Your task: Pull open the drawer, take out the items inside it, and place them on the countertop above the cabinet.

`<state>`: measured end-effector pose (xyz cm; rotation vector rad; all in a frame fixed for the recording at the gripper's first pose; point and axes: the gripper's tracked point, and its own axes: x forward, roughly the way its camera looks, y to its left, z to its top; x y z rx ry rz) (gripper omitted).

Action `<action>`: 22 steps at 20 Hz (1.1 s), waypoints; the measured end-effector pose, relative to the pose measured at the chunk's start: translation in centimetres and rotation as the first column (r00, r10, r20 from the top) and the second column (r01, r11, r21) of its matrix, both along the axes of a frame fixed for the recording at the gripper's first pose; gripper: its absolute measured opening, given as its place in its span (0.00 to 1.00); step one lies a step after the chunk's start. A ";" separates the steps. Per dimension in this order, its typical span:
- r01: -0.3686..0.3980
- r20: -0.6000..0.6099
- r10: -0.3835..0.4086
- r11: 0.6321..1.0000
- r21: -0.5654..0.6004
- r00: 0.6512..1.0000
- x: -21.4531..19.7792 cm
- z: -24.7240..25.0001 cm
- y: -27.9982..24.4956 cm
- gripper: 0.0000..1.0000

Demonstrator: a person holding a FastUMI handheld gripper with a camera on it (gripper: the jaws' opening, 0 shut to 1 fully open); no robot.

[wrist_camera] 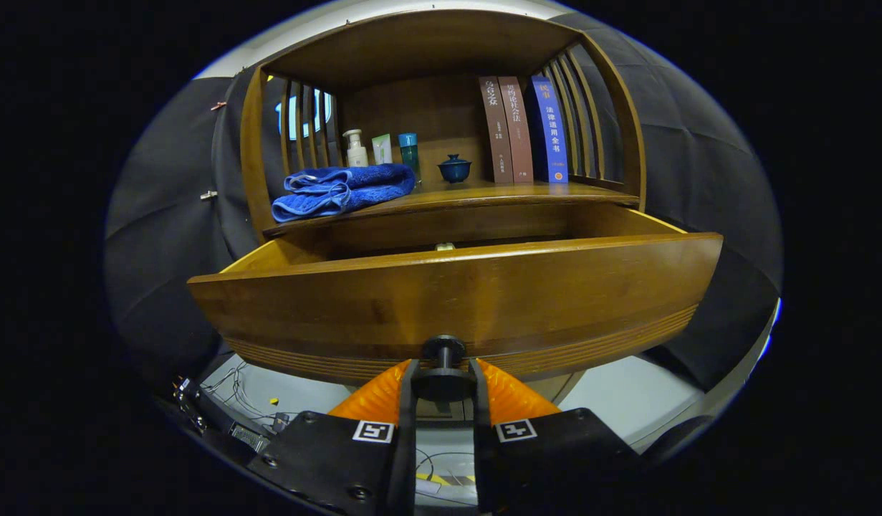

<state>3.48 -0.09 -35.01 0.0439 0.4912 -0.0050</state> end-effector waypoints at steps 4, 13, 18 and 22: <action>0.005 -0.026 -0.005 1.000 0.009 1.000 -2.8 -0.2 0.0 0.36; 0.030 -0.064 -0.028 0.999 0.031 0.998 -5.4 -0.9 -0.2 0.37; 0.014 -0.024 -0.013 0.999 0.051 1.000 -5.8 1.0 0.7 0.73; -0.043 0.020 0.042 0.999 0.017 0.999 -6.6 6.7 2.5 1.00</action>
